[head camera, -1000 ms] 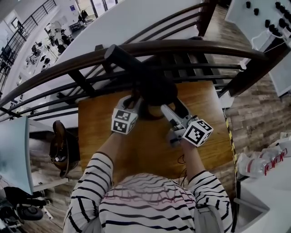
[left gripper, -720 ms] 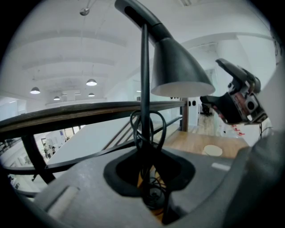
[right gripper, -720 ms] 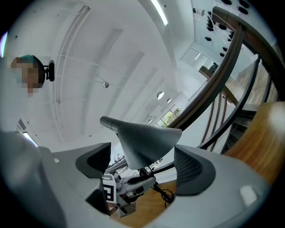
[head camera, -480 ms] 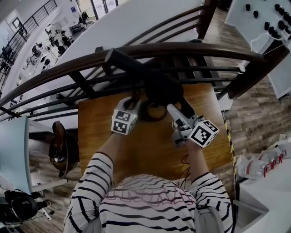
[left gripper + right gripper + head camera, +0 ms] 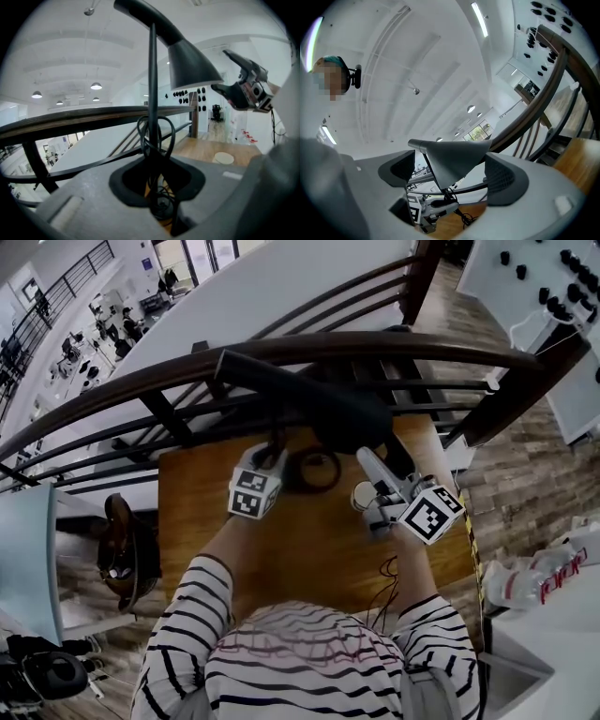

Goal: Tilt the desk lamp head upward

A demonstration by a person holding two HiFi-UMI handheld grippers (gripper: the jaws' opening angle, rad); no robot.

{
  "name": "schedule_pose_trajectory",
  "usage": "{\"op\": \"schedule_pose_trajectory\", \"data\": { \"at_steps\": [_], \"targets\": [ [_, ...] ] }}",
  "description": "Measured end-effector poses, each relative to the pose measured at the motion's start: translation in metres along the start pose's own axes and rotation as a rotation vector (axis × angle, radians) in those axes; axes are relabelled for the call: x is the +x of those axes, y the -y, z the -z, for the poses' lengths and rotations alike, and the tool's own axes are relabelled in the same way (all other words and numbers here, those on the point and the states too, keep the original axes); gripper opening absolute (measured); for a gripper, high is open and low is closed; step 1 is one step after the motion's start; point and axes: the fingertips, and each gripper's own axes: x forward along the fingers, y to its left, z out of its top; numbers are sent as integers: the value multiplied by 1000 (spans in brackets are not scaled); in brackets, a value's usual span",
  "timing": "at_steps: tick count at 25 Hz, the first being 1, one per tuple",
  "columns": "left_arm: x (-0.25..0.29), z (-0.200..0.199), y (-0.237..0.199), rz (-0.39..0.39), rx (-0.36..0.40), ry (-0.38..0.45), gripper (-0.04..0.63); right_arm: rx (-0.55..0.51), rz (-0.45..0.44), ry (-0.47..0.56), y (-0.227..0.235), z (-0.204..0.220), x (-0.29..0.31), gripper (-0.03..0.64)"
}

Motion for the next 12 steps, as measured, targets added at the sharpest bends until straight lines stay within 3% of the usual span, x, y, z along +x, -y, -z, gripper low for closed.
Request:
{"op": "schedule_pose_trajectory", "data": {
  "at_steps": [12],
  "targets": [
    [-4,-1,0,-2,0,2,71,-112,29,-7,-19,-36,1,462]
  ]
}}
